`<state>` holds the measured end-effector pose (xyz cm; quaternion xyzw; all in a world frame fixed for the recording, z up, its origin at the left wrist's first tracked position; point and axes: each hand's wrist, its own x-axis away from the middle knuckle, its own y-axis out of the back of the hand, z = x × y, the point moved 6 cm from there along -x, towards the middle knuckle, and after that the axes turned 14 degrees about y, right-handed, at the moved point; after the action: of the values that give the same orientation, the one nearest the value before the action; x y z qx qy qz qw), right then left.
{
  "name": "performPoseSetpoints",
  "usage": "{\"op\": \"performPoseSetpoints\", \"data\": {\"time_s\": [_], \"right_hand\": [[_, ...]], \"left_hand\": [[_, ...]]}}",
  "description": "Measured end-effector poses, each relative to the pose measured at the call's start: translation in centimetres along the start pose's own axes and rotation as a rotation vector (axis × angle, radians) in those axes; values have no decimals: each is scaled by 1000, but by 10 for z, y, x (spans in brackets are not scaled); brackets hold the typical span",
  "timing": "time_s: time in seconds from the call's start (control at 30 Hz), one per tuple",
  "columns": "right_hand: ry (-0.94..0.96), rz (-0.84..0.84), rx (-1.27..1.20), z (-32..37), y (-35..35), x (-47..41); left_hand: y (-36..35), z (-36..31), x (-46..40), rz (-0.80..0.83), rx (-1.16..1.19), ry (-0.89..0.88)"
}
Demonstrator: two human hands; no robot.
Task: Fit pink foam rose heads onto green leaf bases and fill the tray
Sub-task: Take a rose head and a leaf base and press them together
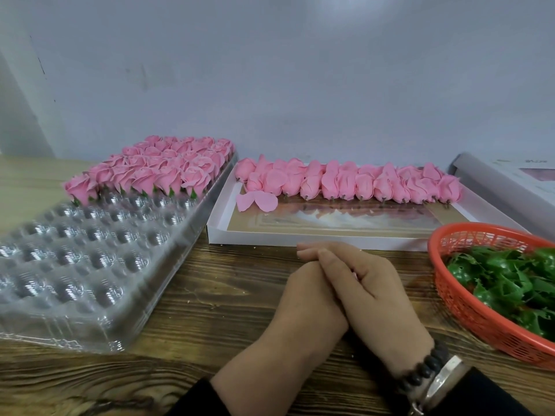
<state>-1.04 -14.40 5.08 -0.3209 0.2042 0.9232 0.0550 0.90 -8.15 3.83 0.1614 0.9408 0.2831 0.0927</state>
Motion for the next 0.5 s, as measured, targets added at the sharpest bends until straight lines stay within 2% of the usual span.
{"op": "performPoseSetpoints", "data": {"time_s": [0.13, 0.2, 0.27, 0.3, 0.37, 0.43, 0.5], "right_hand": [[-84, 187, -55, 2, -5, 1], [-112, 277, -67, 2, -8, 4], [-93, 289, -83, 4, -7, 5], [-65, 255, -96, 6, -6, 5], [0, 106, -98, 7, 0, 4], [35, -87, -108, 3, 7, 4], [58, -206, -45, 0, 14, 5]], "left_hand": [[-3, 0, 3, 167, 131, 89], [-5, 2, 5, 233, 49, 97], [-7, 3, 7, 270, 44, 78], [-7, 2, 7, 272, 103, 76], [2, 2, 6, 238, 430, 147], [15, 9, 1, 120, 714, 191], [27, 15, -2, 14, 882, 211]]}}
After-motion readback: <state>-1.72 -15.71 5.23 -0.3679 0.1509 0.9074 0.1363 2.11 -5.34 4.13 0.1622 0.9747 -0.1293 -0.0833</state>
